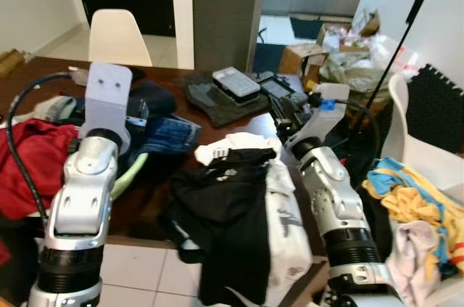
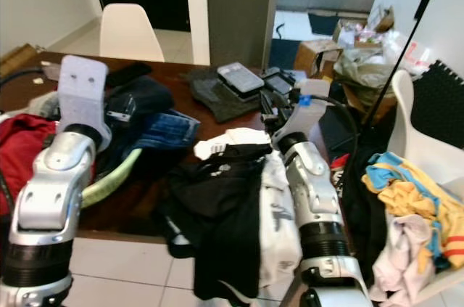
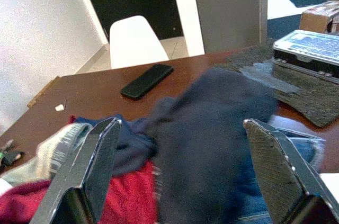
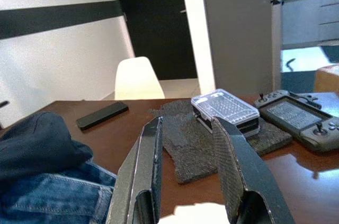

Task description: Hang hanger

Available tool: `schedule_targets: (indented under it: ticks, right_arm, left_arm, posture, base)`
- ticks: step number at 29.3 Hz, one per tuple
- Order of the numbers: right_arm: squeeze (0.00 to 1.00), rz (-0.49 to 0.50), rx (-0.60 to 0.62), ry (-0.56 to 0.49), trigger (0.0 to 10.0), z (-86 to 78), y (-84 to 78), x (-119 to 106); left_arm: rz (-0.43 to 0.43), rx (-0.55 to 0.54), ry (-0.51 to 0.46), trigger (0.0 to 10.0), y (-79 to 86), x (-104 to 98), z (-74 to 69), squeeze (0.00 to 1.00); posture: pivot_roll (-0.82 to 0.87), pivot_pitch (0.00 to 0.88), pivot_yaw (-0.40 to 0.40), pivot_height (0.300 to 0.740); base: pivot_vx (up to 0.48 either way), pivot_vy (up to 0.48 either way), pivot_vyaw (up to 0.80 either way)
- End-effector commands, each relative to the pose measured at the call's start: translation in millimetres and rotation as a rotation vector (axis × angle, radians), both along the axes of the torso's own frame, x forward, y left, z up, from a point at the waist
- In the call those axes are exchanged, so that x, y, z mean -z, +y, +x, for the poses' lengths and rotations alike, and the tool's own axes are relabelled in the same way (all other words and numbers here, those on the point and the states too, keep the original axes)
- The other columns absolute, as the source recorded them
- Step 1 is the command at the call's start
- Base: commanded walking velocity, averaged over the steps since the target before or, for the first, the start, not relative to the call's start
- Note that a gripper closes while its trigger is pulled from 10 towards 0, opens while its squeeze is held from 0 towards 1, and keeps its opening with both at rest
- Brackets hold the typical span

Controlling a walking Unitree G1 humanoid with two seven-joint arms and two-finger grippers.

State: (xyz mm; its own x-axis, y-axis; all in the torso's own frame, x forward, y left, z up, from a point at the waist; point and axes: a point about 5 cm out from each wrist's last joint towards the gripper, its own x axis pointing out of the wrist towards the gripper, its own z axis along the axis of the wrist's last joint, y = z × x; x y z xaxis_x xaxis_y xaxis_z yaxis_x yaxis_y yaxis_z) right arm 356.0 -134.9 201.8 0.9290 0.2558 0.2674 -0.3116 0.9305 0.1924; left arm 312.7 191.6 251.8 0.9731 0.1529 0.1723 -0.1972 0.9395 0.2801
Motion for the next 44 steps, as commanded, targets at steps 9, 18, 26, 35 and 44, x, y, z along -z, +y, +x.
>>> schedule_targets:
  ticks: [9,18,26,35,44]
  right_arm:
    - [0.00,0.028,-0.001,0.018,10.0,-2.7,2.3,4.4]
    - [0.00,0.032,0.007,0.025,10.0,-3.7,1.0,6.3]
    - [0.00,0.033,0.008,0.028,10.0,-3.5,0.7,5.9]
    - [0.00,0.031,0.001,0.033,10.0,-3.7,2.1,6.2]
    - [0.00,0.035,-0.003,0.032,10.0,-2.7,3.6,5.5]
  left_arm:
    - [-0.025,-0.010,0.029,10.0,7.7,-4.0,-1.4,0.00]
    - [0.000,-0.013,0.055,10.0,10.5,-3.0,0.3,0.00]
    - [-0.018,-0.014,0.074,10.0,13.7,-2.4,2.1,0.00]
    - [-0.021,-0.039,0.105,10.0,21.9,1.2,-1.2,0.00]
    - [-0.018,-0.072,0.108,10.0,31.3,0.7,-1.5,0.00]
  posture:
    - [0.05,0.000,-0.057,0.740]
    - [0.05,0.000,-0.053,0.740]
    - [0.05,0.000,-0.054,0.740]
    - [0.05,0.000,-0.061,0.740]
    - [0.06,0.000,-0.062,0.740]
  base:
    - [0.000,0.178,0.00]
    - [0.000,-0.472,0.00]
    - [0.000,0.000,0.00]
    - [0.000,-0.047,0.00]
    - [0.000,-0.254,0.00]
